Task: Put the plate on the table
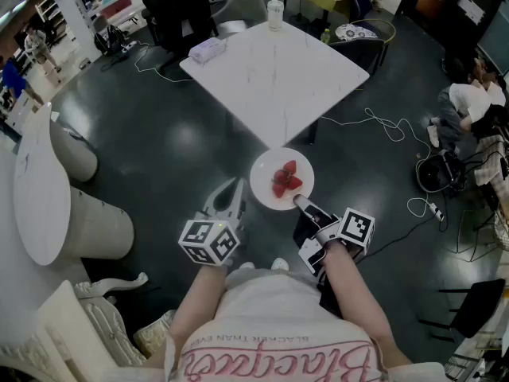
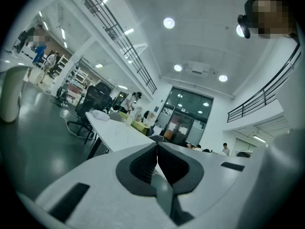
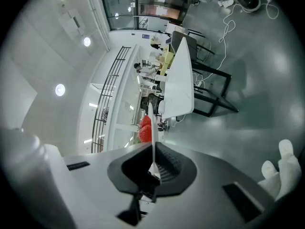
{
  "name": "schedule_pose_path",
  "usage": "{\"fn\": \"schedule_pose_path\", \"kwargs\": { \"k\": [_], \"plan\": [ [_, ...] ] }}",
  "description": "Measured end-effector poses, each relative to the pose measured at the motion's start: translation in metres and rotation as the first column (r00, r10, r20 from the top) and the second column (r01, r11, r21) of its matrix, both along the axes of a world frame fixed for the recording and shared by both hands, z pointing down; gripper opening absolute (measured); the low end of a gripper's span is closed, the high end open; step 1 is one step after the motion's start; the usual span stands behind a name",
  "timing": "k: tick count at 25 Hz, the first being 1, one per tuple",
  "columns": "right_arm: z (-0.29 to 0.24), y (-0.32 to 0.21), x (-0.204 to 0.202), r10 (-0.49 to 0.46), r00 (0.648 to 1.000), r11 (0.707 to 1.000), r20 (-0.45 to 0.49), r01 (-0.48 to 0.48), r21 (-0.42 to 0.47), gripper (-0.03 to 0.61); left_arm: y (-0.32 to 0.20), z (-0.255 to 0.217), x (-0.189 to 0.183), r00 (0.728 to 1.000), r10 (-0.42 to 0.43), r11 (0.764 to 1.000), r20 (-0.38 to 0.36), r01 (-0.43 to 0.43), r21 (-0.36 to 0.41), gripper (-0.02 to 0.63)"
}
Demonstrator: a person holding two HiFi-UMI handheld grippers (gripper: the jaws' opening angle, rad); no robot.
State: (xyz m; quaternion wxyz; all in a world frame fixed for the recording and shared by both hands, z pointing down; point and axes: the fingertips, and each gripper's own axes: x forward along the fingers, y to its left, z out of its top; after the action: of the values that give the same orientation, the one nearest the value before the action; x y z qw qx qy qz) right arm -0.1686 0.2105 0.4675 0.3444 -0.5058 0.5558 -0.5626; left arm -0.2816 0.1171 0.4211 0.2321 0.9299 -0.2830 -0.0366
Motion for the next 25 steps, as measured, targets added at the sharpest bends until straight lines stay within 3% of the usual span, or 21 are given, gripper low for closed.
{"fn": "schedule_pose_path", "kwargs": {
  "k": [11, 17, 22, 25],
  "plan": [
    [0.001, 0.001, 0.020, -0.024, 1.000, 0.999, -0.008, 0.024, 0.021, 0.012, 0.007, 0.000, 0.023, 1.000, 0.009, 0.999, 0.011, -0.010, 0.033, 0.005],
    [0.005, -0.004, 0.007, -0.063, 0.997, 0.997, -0.041, 0.065, 0.053, 0.012, 0.007, 0.007, 0.008, 1.000, -0.022, 0.999, 0.004, 0.022, 0.045, 0.005],
    [-0.002, 0.009, 0.062, -0.073, 0.997, 0.996, -0.011, 0.073, 0.058, 0.012, 0.026, 0.006, 0.059, 0.999, -0.038, 0.999, 0.023, 0.037, 0.034, 0.005],
    [-0.004, 0.010, 0.074, -0.076, 0.997, 0.995, -0.011, 0.076, 0.064, 0.012, 0.024, 0.005, 0.068, 0.998, -0.050, 0.998, 0.027, 0.049, 0.028, 0.005]
  ]
}}
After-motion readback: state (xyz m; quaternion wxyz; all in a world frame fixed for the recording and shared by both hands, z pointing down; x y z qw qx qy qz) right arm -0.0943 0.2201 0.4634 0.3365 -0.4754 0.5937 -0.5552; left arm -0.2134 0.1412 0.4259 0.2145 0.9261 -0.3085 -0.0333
